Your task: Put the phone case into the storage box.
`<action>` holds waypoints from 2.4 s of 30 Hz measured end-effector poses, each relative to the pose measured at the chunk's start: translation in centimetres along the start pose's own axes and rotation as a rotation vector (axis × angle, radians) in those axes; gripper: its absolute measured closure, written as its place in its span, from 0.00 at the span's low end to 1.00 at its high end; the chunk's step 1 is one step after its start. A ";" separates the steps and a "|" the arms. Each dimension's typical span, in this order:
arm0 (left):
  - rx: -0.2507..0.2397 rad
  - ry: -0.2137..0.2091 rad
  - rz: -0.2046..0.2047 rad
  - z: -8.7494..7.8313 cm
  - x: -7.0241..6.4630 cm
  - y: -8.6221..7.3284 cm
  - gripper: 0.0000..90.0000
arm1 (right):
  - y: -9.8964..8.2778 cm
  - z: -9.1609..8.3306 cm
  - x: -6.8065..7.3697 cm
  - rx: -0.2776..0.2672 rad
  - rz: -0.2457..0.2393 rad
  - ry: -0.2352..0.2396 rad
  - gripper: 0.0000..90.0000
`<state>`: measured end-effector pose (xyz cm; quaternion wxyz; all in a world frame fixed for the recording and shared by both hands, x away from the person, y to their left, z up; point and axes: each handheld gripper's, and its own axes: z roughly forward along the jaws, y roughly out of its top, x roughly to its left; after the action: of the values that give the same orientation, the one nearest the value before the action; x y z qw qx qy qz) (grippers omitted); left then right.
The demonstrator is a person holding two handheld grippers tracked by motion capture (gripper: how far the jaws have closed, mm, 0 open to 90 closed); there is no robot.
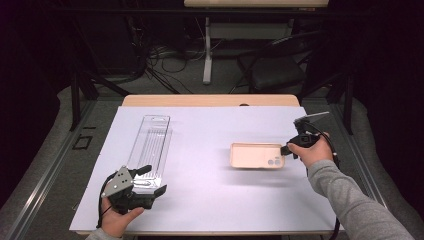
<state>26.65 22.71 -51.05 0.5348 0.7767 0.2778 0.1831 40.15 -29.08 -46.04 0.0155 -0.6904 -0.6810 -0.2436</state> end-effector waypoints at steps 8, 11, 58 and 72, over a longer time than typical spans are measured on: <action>0.000 0.002 0.000 0.0 0.0 0.0 0.18 | 0.0 -0.3 0.9 -0.045 -0.039 0.012 0.95; 0.000 0.002 0.001 0.0 0.0 0.0 0.18 | 0.0 -0.4 1.2 -0.062 -0.050 0.018 0.95; 0.041 -0.036 -0.085 3.4 1.5 5.1 0.18 | 0.7 -1.2 7.4 -0.146 -0.376 -0.049 0.95; 0.082 -0.063 -0.093 5.2 2.3 7.5 0.18 | 0.3 -1.2 8.9 -0.166 -0.460 -0.067 0.96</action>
<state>33.22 18.32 -45.95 0.5190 0.7895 0.3041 0.1221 39.66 -21.20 -41.64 -0.1199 -0.5237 -0.7981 -0.2726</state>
